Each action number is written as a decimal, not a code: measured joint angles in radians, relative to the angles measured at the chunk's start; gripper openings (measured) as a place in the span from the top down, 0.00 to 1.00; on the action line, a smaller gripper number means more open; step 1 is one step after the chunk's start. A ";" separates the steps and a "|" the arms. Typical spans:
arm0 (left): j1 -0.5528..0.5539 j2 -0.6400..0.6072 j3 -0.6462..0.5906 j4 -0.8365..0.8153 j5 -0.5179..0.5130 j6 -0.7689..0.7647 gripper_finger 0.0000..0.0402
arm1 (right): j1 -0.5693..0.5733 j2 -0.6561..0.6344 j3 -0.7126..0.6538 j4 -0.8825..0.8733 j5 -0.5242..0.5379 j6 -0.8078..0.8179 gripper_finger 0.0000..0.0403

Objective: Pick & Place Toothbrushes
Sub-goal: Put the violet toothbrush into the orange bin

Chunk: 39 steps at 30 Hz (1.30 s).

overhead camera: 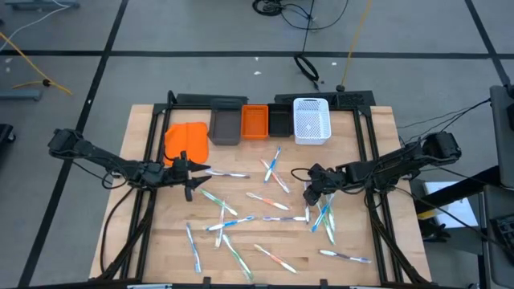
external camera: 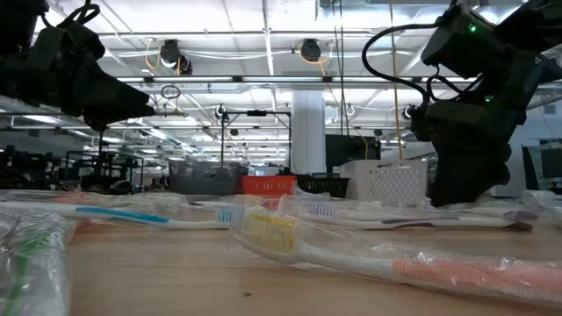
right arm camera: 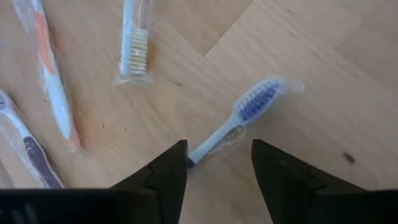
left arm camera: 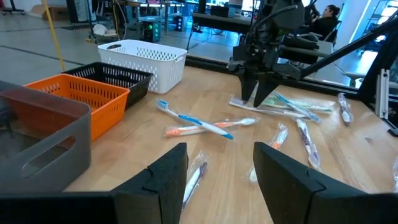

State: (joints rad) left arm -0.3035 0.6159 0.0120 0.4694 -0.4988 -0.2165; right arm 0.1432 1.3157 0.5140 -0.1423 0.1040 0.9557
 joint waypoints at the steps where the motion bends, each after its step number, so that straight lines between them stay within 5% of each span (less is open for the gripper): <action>1: 0.000 0.000 0.000 0.000 0.000 0.000 0.54 | 0.000 0.005 0.000 0.005 0.000 0.000 0.59; 11: 0.000 0.000 0.000 0.000 0.000 0.000 0.54 | -0.001 0.009 0.000 0.005 0.002 0.020 0.67; 19: 0.000 0.000 0.000 0.000 0.000 -0.001 0.54 | 0.000 0.011 0.000 0.011 -0.005 0.007 0.97; 30: 0.000 0.000 0.000 0.023 -0.001 -0.003 0.54 | 0.000 -0.078 -0.001 0.054 0.031 -0.051 1.00; 39: 0.000 0.000 0.000 0.170 0.005 -0.091 0.54 | -0.001 -0.151 -0.001 0.397 0.080 -0.281 1.00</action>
State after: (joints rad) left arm -0.3031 0.6159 0.0120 0.6390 -0.4937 -0.3079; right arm 0.1425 1.1648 0.5129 0.2548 0.1843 0.6749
